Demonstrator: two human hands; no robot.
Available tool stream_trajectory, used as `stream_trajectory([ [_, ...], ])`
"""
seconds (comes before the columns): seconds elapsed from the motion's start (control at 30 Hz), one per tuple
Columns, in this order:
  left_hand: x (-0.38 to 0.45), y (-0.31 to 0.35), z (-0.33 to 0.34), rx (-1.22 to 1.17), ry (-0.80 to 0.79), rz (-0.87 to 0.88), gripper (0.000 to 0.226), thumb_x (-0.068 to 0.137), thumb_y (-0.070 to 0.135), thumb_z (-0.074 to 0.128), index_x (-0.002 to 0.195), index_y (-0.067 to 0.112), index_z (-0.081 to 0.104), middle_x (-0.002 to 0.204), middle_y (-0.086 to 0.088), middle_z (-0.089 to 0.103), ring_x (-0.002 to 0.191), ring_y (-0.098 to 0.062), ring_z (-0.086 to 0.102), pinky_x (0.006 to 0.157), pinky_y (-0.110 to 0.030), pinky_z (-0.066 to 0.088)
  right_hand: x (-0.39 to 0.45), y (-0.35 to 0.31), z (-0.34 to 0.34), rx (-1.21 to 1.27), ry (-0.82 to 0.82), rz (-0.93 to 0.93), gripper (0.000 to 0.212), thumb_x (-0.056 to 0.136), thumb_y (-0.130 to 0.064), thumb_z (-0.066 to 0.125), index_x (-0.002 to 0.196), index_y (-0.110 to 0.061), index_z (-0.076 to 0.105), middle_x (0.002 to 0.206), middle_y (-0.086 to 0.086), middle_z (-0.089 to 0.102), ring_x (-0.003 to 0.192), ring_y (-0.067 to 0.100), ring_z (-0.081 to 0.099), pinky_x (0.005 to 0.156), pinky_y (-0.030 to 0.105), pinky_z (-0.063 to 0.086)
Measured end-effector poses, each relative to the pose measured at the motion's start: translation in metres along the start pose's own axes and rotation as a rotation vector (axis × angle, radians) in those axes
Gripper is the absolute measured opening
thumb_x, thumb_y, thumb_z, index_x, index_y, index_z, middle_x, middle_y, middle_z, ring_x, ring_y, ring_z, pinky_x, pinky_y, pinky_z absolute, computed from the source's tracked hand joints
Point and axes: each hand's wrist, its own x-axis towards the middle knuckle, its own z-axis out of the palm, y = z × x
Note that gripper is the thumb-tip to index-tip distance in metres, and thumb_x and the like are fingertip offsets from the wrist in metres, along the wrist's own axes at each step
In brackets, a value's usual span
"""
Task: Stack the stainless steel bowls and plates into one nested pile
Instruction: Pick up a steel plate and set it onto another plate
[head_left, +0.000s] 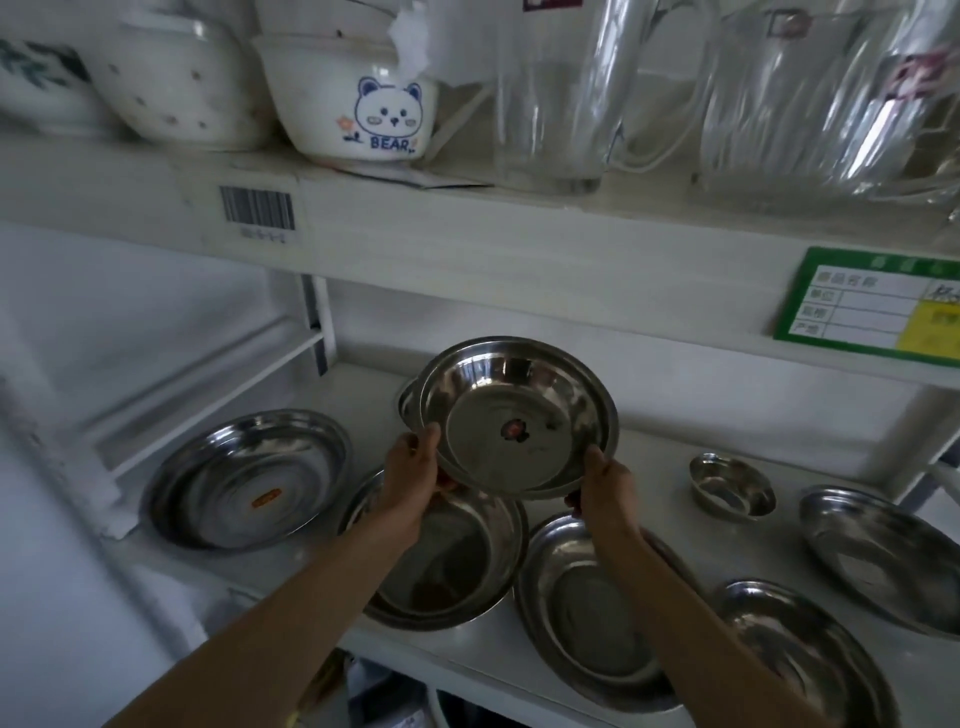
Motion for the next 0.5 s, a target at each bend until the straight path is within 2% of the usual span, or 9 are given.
stream_trajectory([
  [0.07, -0.007, -0.003, -0.017, -0.032, 0.026, -0.008, 0.032, 0.094, 0.042, 0.049, 0.098, 0.012, 0.058, 0.1, -0.014, 0.071, 0.087, -0.03, 0.073, 0.084, -0.049, 0.059, -0.011, 0.003, 0.01, 0.018, -0.042, -0.008, 0.043, 0.102, -0.027, 0.036, 0.071, -0.005, 0.055, 0.059, 0.012, 0.054, 0.053, 0.023, 0.05, 0.052, 0.032, 0.04],
  [0.13, -0.013, -0.007, -0.032, -0.038, 0.058, 0.007, 0.029, 0.094, 0.042, 0.05, 0.095, 0.014, 0.058, 0.098, -0.011, 0.07, 0.088, -0.028, 0.072, 0.083, -0.047, 0.059, -0.02, 0.008, 0.019, -0.002, -0.077, -0.005, 0.042, 0.102, -0.027, 0.036, 0.071, -0.005, 0.056, 0.062, 0.012, 0.055, 0.056, 0.023, 0.05, 0.054, 0.032, 0.039],
  [0.27, -0.025, -0.019, -0.058, -0.021, 0.133, 0.045, 0.02, 0.093, 0.039, 0.053, 0.094, 0.02, 0.06, 0.096, -0.006, 0.071, 0.086, -0.021, 0.072, 0.068, -0.032, 0.06, -0.035, 0.024, 0.037, -0.096, -0.08, -0.002, 0.044, 0.102, -0.028, 0.038, 0.068, -0.006, 0.057, 0.061, 0.011, 0.059, 0.055, 0.024, 0.054, 0.053, 0.03, 0.039],
  [0.37, -0.032, -0.03, -0.072, 0.039, 0.171, 0.037, 0.028, 0.092, 0.038, 0.054, 0.096, 0.012, 0.062, 0.091, -0.011, 0.073, 0.084, -0.024, 0.073, 0.072, -0.037, 0.061, -0.046, 0.035, 0.048, -0.144, -0.09, 0.023, 0.039, 0.1, -0.028, 0.04, 0.081, -0.002, 0.063, 0.077, 0.019, 0.068, 0.075, 0.034, 0.065, 0.064, 0.036, 0.048],
  [0.43, -0.036, -0.036, -0.079, 0.077, 0.201, 0.04, 0.034, 0.092, 0.038, 0.054, 0.093, 0.005, 0.062, 0.088, -0.017, 0.072, 0.082, -0.028, 0.072, 0.077, -0.043, 0.061, -0.052, 0.042, 0.052, -0.174, -0.085, 0.034, 0.037, 0.099, -0.027, 0.042, 0.091, 0.003, 0.063, 0.089, 0.024, 0.069, 0.084, 0.038, 0.065, 0.071, 0.04, 0.049],
  [0.5, -0.041, -0.043, -0.085, 0.094, 0.241, 0.056, 0.031, 0.093, 0.035, 0.055, 0.082, 0.007, 0.063, 0.078, -0.013, 0.073, 0.074, -0.024, 0.073, 0.068, -0.036, 0.062, -0.058, 0.048, 0.055, -0.227, -0.088, 0.022, 0.036, 0.1, -0.027, 0.043, 0.093, 0.004, 0.06, 0.095, 0.025, 0.068, 0.086, 0.037, 0.063, 0.068, 0.036, 0.043],
])
